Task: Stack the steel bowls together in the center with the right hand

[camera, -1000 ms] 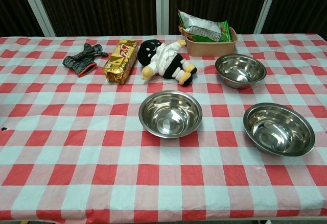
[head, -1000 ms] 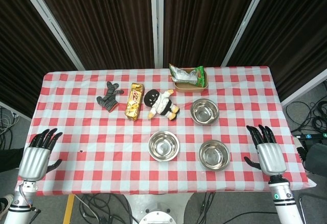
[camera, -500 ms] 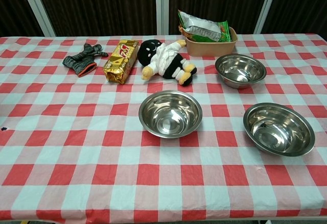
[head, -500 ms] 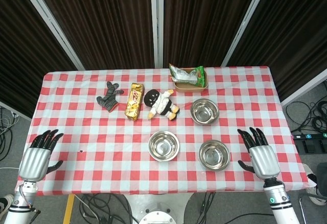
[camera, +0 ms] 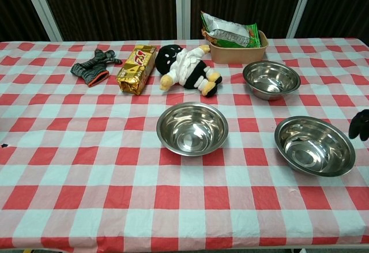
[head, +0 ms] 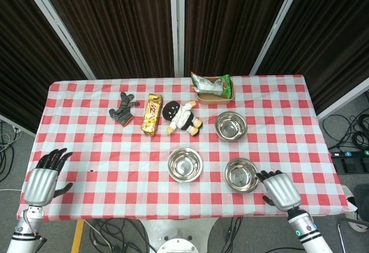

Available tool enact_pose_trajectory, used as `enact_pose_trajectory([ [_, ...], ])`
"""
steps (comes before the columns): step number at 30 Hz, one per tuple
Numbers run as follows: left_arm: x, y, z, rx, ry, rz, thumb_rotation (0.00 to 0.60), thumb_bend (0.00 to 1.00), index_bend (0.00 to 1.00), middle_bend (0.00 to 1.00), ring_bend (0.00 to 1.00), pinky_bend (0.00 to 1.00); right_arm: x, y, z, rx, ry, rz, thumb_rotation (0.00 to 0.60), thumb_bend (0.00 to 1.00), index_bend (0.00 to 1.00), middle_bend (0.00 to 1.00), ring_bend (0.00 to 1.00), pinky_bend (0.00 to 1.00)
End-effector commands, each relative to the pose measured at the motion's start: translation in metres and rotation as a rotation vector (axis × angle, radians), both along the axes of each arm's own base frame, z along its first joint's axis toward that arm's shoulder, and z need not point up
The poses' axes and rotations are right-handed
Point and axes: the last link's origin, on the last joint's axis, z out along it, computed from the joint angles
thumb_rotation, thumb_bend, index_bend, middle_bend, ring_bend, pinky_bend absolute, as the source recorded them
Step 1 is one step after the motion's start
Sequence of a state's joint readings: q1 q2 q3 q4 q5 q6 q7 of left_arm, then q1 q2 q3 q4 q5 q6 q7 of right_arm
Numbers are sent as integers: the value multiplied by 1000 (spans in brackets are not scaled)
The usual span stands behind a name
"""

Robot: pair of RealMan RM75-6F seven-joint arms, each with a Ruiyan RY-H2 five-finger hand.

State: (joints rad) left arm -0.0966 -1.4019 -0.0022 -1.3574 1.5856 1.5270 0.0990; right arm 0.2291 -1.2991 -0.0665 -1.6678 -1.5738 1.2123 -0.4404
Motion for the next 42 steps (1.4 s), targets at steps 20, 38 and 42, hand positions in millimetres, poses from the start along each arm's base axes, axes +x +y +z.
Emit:
enact_pose_trajectory([
  [20,-11,-1,2,-2,-12,19,600,136,227,245,152,222,15,-12,-39,37,59,103,600,100,444,423,424,434],
  [38,-16,0,2,-10,-10,26,600,136,227,245,152,222,16,-22,-55,52,85,111,600,121,494,445,424,433],
  [42,-16,1,2,-11,-12,25,600,136,227,245,151,222,17,-22,-58,63,92,112,600,125,506,455,424,433],
])
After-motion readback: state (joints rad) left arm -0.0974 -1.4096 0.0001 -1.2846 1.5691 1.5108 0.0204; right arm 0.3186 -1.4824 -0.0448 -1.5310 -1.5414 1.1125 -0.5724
